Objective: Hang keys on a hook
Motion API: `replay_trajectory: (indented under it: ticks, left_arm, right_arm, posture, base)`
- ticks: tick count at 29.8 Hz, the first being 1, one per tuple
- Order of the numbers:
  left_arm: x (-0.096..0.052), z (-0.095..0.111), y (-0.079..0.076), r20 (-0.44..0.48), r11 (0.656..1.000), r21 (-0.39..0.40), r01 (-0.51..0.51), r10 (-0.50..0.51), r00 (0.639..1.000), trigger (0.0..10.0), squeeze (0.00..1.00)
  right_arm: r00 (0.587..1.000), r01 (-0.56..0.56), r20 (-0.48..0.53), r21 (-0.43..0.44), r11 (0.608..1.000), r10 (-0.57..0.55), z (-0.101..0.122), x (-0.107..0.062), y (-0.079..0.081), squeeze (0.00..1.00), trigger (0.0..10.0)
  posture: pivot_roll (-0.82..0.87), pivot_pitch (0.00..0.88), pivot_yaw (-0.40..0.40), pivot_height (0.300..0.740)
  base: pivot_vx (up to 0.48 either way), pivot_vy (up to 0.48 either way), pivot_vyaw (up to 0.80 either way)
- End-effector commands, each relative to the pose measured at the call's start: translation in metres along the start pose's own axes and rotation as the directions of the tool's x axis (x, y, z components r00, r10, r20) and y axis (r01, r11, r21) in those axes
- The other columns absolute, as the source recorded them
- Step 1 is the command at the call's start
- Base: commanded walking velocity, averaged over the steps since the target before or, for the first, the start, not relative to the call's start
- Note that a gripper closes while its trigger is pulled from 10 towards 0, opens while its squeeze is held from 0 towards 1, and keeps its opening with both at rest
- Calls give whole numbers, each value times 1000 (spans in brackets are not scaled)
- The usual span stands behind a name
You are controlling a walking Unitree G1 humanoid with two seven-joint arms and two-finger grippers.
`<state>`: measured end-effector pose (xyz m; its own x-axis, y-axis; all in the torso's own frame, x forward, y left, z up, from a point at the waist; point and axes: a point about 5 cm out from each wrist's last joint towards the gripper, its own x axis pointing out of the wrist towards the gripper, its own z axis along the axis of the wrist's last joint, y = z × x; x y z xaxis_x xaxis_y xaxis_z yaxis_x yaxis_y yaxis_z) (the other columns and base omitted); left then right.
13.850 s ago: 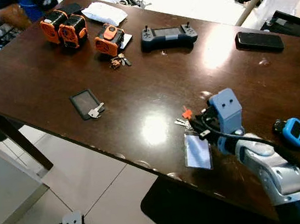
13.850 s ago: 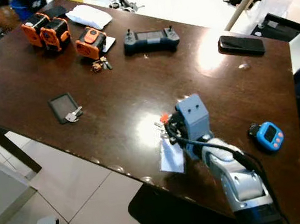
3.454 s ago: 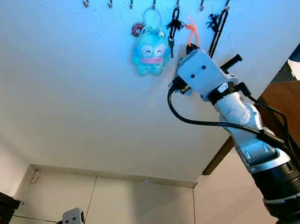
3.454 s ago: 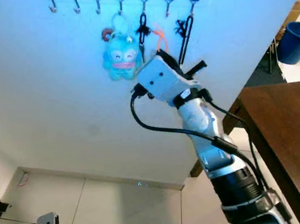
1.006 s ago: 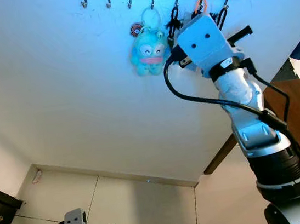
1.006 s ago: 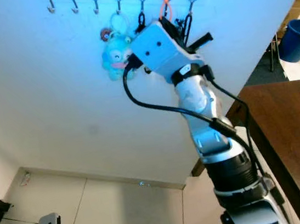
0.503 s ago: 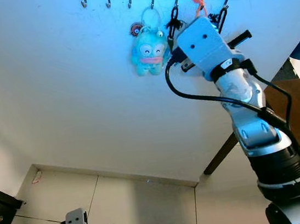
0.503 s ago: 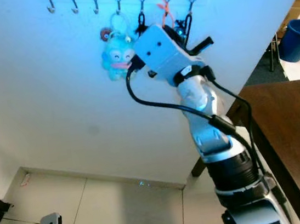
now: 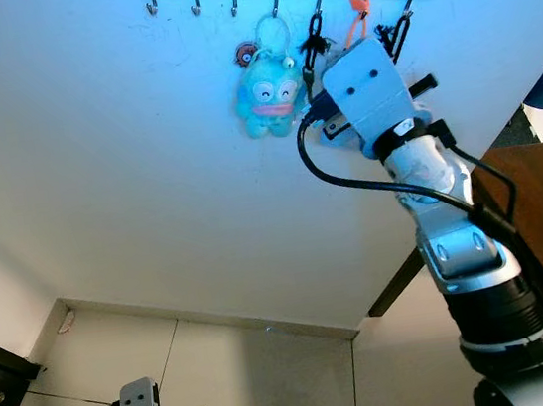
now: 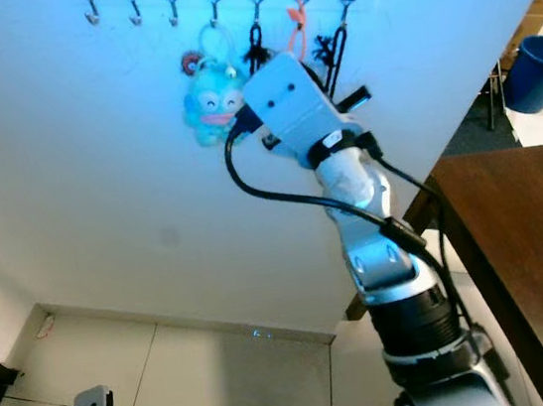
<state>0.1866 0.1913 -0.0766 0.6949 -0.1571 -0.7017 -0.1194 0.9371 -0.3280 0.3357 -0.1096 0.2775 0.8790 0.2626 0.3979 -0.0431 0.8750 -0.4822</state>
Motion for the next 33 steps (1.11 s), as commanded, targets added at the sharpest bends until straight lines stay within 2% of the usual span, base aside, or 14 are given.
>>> replay_trajectory:
  ticks: [1,2,5,12,15,17,19,21,28,29,30,31,32,33]
  left_arm:
    - [-3,-11,2,-40,1000,-8,-4,3,999,10000,0]
    - [-3,-11,2,-42,1000,-7,-4,4,999,10000,0]
    - [-3,-11,2,-42,1000,-7,-4,4,999,10000,0]
    - [-5,-15,4,-61,1000,2,-3,4,998,10000,0]
    - [-6,-16,6,-75,1000,15,-3,5,997,10000,0]
    - [-6,-16,6,-75,1000,15,-3,5,997,10000,0]
    - [-5,-15,5,-81,1000,27,0,2,997,10000,0]
    - [-5,-15,5,-81,1000,27,0,2,997,10000,0]
    - [-4,-14,3,-79,1000,29,6,-3,997,10000,0]
    - [-4,-16,1,-84,1000,27,9,-7,996,10000,0]
    - [-4,-16,1,-84,1000,27,9,-7,996,10000,0]
    - [-4,-17,1,-87,1000,28,10,-7,996,10000,0]
    - [-4,-18,0,-90,1000,28,10,-7,996,10000,0]
    - [-4,-19,0,-93,1000,28,10,-7,996,10000,0]
  right_arm:
    - [999,-35,-10,58,998,35,-6,-5,5,1000,10000]
    - [998,-55,2,111,992,55,-7,-8,8,1000,10000]
    - [998,-55,2,111,992,55,-7,-8,8,1000,10000]
    - [994,-109,6,205,973,110,-22,-30,16,1000,10000]
    - [986,-169,44,301,939,163,-24,-41,25,1000,10000]
    - [986,-169,44,301,939,163,-24,-41,25,1000,10000]
    - [961,-271,49,370,888,273,-31,-53,40,1000,10000]
    - [961,-271,49,370,888,273,-31,-53,40,1000,10000]
    - [921,-353,7,440,825,390,-53,-74,55,1000,10000]
    - [871,-452,116,566,689,476,-43,-87,64,1000,10000]
    - [871,-452,116,566,689,476,-43,-87,64,1000,10000]
    - [841,-499,158,599,626,518,-39,-93,68,545,10000]
    - [801,-548,208,632,548,561,-36,-100,73,0,10000]
    - [765,-588,249,647,485,594,-33,-108,75,0,10000]
  posture:
    - [-92,100,11,740]
    - [-92,100,11,740]
    - [-92,100,11,740]
    - [-97,87,11,740]
    - [-101,79,15,740]
    - [-101,79,15,740]
    - [-105,74,18,740]
    - [-105,74,18,740]
    - [-109,78,16,740]
    - [-110,80,14,740]
    - [-110,80,14,740]
    - [-109,81,13,740]
    - [-112,81,13,740]
    - [-111,82,13,740]
  base:
    - [0,0,0]
    - [0,0,0]
    - [0,0,0]
    - [0,0,0]
    - [0,0,0]
    - [0,0,0]
    - [0,0,0]
    - [0,0,0]
    - [0,0,0]
    - [0,0,0]
    - [0,0,0]
    - [0,0,0]
    - [0,0,0]
    - [0,0,0]
